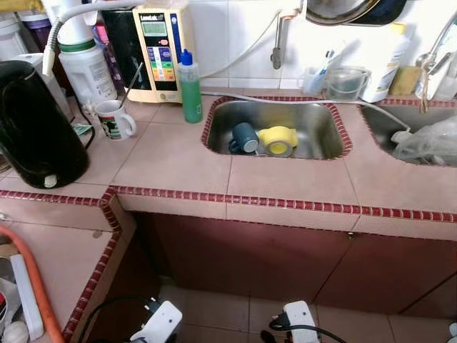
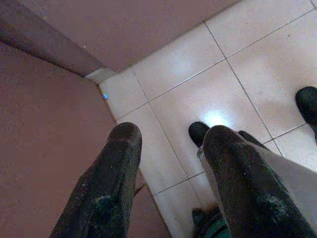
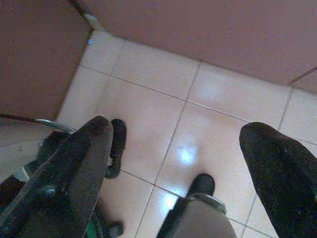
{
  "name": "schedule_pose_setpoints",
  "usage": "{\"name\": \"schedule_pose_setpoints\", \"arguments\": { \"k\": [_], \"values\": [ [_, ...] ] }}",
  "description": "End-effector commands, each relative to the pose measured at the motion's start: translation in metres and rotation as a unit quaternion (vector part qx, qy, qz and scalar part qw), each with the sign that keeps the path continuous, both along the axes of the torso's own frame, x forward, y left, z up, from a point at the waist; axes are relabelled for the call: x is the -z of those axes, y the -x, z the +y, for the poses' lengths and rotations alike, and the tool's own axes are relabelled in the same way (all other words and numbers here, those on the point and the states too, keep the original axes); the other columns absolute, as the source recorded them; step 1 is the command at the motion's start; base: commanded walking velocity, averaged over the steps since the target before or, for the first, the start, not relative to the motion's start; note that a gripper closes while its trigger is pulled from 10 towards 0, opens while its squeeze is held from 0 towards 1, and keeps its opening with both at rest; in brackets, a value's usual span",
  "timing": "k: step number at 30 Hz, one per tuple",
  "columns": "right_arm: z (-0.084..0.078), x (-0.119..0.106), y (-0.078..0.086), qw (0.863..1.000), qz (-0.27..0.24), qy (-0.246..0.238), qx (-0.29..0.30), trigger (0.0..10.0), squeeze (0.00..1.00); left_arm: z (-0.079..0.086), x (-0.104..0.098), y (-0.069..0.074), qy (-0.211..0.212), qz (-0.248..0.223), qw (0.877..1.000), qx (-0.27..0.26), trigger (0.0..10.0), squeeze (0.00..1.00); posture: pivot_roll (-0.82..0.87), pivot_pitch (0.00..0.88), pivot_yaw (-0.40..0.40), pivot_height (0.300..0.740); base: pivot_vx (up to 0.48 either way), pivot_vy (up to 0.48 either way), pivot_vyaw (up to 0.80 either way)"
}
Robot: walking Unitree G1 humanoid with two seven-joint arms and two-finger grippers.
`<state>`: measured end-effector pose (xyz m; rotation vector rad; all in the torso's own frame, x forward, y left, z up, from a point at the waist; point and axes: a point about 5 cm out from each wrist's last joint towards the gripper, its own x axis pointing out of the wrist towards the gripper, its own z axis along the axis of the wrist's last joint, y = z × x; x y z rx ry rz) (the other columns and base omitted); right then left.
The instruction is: Kitchen organization
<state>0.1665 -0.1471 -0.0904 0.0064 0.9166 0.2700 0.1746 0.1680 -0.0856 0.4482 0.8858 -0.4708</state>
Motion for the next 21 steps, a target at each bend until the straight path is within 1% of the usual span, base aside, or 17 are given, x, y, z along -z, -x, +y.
{"name": "schedule_pose_setpoints", "arguments": {
  "k": [1, 4, 6, 12, 16, 21],
  "values": [
    [0.001, 0.002, 0.003, 1.000, 0.005, 0.003, 0.004, 10.0, 0.00, -0.001, -0.004, -0.008, -0.001, -0.014, 1.000, -0.002, 10.0, 0.00, 0.03, 0.000, 0.043, 0.740, 0.000, 0.000, 0.00],
    [0.002, 0.002, 0.005, 1.000, 0.010, 0.002, 0.008, 10.0, 0.00, -0.005, -0.004, -0.010, -0.004, -0.015, 1.000, 0.009, 10.0, 0.00, 0.03, 0.000, 0.046, 0.740, 0.000, 0.000, 0.00],
    [0.003, 0.003, 0.005, 1.000, 0.011, 0.001, 0.008, 10.0, 0.00, -0.009, -0.004, -0.011, 0.001, -0.015, 1.000, 0.015, 10.0, 0.00, 0.03, 0.000, 0.045, 0.740, 0.000, -0.337, 0.00],
    [0.003, 0.003, 0.007, 1.000, 0.016, -0.002, 0.010, 10.0, 0.00, -0.019, -0.005, -0.013, 0.006, -0.016, 0.999, 0.042, 10.0, 0.00, 0.04, 0.000, 0.036, 0.740, 0.000, -0.480, 0.00],
    [0.002, 0.004, 0.008, 1.000, 0.018, 0.003, 0.004, 10.0, 0.00, -0.021, -0.005, -0.013, 0.009, -0.016, 0.999, 0.037, 10.0, 0.00, 0.04, 0.000, 0.035, 0.740, 0.000, -0.480, 0.00],
    [0.003, 0.005, 0.010, 1.000, 0.026, 0.006, -0.007, 10.0, 0.00, -0.023, -0.004, -0.011, 0.007, -0.011, 0.999, 0.042, 10.0, 0.00, 0.04, 0.000, 0.033, 0.740, 0.000, -0.480, 0.00]
  ]
}}
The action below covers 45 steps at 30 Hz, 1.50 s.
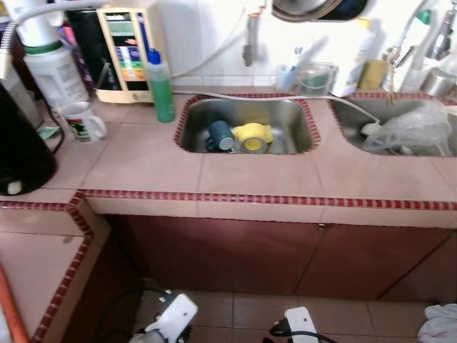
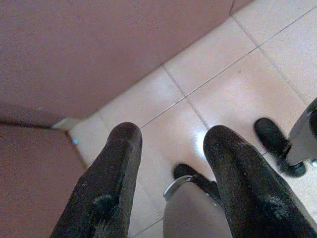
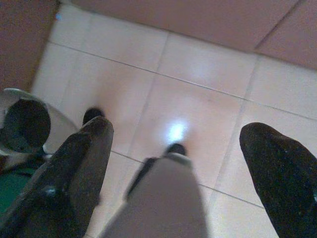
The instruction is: Kitchen organization
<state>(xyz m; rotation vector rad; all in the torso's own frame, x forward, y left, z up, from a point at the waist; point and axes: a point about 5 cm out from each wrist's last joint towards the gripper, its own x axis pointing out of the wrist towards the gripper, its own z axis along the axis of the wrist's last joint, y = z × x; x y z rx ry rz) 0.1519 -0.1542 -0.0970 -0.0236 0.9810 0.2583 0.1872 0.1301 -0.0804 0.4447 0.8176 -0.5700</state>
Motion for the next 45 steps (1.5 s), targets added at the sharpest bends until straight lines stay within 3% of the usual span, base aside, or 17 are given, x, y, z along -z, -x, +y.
{"name": "schedule_pose_setpoints", "arguments": {
  "k": [1, 22, 34, 45],
  "values": [
    [0.011, -0.001, -0.004, 1.000, -0.001, -0.013, -0.005, 10.0, 0.00, 0.014, 0.002, 0.003, -0.023, 0.009, 1.000, -0.005, 10.0, 0.00, 0.05, 0.000, 0.032, 0.740, 0.000, -0.480, 0.00],
    [0.016, 0.001, -0.002, 1.000, 0.013, -0.003, -0.026, 10.0, 0.00, 0.020, 0.006, 0.012, -0.032, 0.022, 0.999, -0.013, 10.0, 0.00, 0.06, 0.000, 0.014, 0.740, 0.000, -0.463, 0.00],
    [0.013, 0.002, 0.004, 0.999, 0.014, 0.006, -0.046, 10.0, 0.00, 0.014, 0.006, 0.010, -0.024, 0.022, 0.999, -0.024, 10.0, 0.00, 0.07, 0.000, -0.003, 0.740, 0.000, 0.000, 0.00],
    [0.007, 0.002, 0.004, 0.995, 0.012, 0.025, -0.092, 10.0, 0.00, 0.001, 0.008, 0.013, -0.007, 0.029, 0.998, -0.047, 10.0, 0.00, 0.13, 0.000, -0.090, 0.740, 0.000, 0.000, 0.00]
  ]
}}
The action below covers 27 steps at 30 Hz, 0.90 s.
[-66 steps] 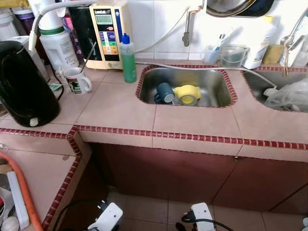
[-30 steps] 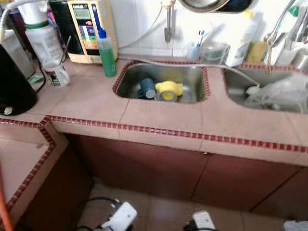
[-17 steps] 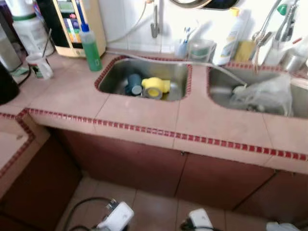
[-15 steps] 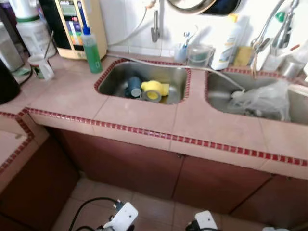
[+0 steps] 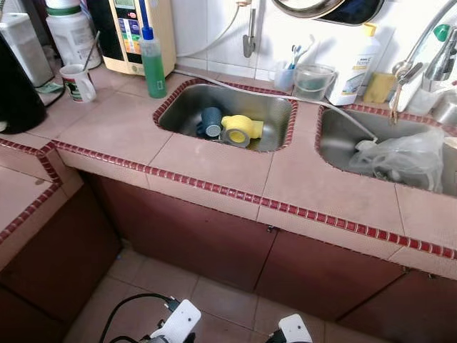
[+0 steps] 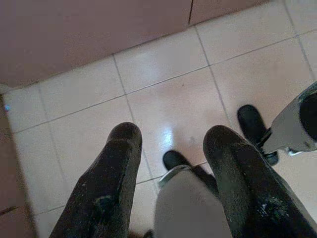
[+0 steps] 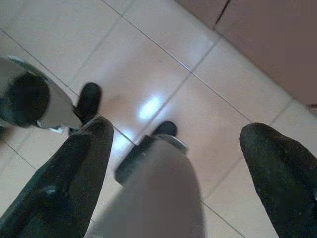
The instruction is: Kitchen organization
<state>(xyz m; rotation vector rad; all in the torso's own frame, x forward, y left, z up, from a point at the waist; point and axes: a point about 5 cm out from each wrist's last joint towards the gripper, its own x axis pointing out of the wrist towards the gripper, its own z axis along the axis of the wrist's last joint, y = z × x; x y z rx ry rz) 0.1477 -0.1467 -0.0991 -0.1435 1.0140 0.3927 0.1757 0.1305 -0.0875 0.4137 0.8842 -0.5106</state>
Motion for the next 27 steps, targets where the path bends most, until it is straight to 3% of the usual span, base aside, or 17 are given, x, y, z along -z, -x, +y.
{"name": "schedule_pose_setpoints", "arguments": {
  "k": [1, 12, 24, 27],
  "values": [
    [0.000, 0.000, 0.000, 1.000, -0.001, 0.004, -0.013, 10.0, 0.00, 0.000, 0.001, 0.002, 0.001, 0.004, 1.000, -0.015, 10.0, 0.00, 0.13, 0.000, -0.090, 0.740, 0.000, 0.000, 0.00],
    [0.004, 0.000, 0.000, 0.999, 0.003, 0.016, -0.039, 10.0, 0.00, 0.000, 0.005, 0.010, 0.010, 0.020, 0.997, -0.072, 10.0, 0.00, 0.16, 0.000, -0.121, 0.740, 0.000, 0.000, 0.00],
    [0.004, 0.000, -0.003, 1.000, 0.000, 0.014, -0.004, 10.0, 0.00, 0.000, 0.007, 0.014, -0.002, 0.022, 0.999, -0.040, 10.0, 0.00, 0.11, 0.000, -0.071, 0.740, 0.000, 0.000, 0.00],
    [-0.003, -0.001, -0.004, 1.000, -0.003, 0.016, 0.021, 10.0, 0.00, 0.001, 0.008, 0.016, -0.004, 0.026, 0.999, -0.042, 10.0, 0.00, 0.09, 0.000, -0.057, 0.740, 0.000, 0.000, 0.00]
  ]
}}
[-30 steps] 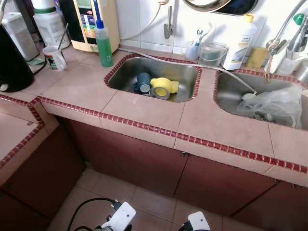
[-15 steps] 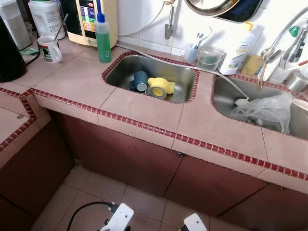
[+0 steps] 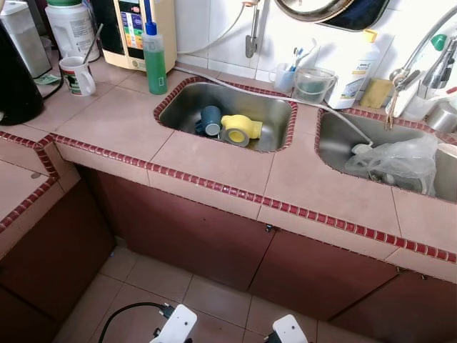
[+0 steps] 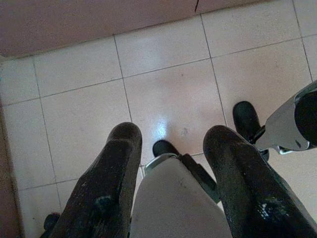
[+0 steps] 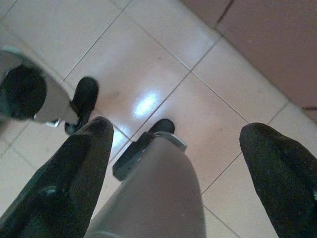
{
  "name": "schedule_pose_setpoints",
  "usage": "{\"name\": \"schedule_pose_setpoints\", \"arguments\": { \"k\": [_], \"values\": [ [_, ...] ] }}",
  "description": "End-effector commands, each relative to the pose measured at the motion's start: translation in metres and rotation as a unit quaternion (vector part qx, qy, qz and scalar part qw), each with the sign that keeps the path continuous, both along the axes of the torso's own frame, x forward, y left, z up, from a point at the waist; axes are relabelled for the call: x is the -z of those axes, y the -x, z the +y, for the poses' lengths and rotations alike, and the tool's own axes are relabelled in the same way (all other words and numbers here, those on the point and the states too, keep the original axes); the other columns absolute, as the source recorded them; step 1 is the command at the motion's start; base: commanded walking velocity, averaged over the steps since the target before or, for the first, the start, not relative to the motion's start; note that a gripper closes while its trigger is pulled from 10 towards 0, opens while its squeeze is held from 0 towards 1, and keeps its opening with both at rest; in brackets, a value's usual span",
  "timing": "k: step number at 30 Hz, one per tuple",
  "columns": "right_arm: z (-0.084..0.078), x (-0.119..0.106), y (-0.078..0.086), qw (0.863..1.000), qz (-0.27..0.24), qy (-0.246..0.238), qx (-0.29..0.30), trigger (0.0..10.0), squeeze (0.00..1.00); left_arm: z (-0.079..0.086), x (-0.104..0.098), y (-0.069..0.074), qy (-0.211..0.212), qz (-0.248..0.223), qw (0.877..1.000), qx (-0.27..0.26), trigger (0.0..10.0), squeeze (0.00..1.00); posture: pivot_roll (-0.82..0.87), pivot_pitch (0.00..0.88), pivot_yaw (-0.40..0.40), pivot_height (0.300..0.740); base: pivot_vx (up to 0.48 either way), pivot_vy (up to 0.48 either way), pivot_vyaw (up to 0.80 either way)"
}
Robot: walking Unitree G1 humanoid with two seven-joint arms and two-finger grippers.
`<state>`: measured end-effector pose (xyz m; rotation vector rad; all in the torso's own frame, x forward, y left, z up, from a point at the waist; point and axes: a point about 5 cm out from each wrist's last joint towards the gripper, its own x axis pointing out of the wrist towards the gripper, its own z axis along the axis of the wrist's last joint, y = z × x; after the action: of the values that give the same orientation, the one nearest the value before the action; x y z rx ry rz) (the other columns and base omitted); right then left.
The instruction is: Kitchen organization
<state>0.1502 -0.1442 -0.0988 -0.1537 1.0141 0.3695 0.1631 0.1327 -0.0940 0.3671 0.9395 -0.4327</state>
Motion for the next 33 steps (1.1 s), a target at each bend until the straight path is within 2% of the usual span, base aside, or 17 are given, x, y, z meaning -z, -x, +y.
{"name": "schedule_pose_setpoints", "arguments": {
  "k": [1, 4, 16, 25, 33],
  "values": [
    [-0.0091, 0.0000, -0.0005, 1.000, 0.001, 0.009, 0.026, 10.0, 0.00, -0.0001, 0.0021, 0.0047, -0.003, 0.008, 1.000, 0.005, 10.0, 0.00, 0.09, 0.000, -0.056, 0.740, 0.000, 0.000, 0.00],
    [-0.0115, 0.0010, 0.0015, 0.999, 0.009, 0.011, 0.038, 10.0, 0.00, 0.0010, 0.0028, 0.0065, -0.005, 0.011, 1.000, 0.007, 10.0, 0.00, 0.08, 0.000, -0.050, 0.740, 0.000, 0.000, 0.00],
    [-0.0140, 0.0006, 0.0016, 0.999, 0.006, 0.010, 0.035, 10.0, 0.00, 0.0004, 0.0041, 0.0095, -0.010, 0.019, 1.000, 0.023, 10.0, 0.00, 0.08, 0.000, -0.048, 0.740, 0.000, 0.000, -0.76],
    [-0.0136, 0.0004, 0.0009, 0.999, 0.006, 0.012, 0.032, 10.0, 0.00, 0.0015, 0.0050, 0.0114, -0.013, 0.021, 0.999, 0.023, 10.0, 0.00, 0.07, 0.000, -0.047, 0.740, 0.000, -0.465, -0.73],
    [-0.0122, 0.0001, -0.0005, 0.999, 0.005, 0.012, 0.033, 10.0, 0.00, 0.0019, 0.0040, 0.0091, -0.008, 0.021, 1.000, 0.018, 10.0, 0.00, 0.08, 0.000, -0.045, 0.740, 0.000, 0.000, 0.00]
  ]
}}
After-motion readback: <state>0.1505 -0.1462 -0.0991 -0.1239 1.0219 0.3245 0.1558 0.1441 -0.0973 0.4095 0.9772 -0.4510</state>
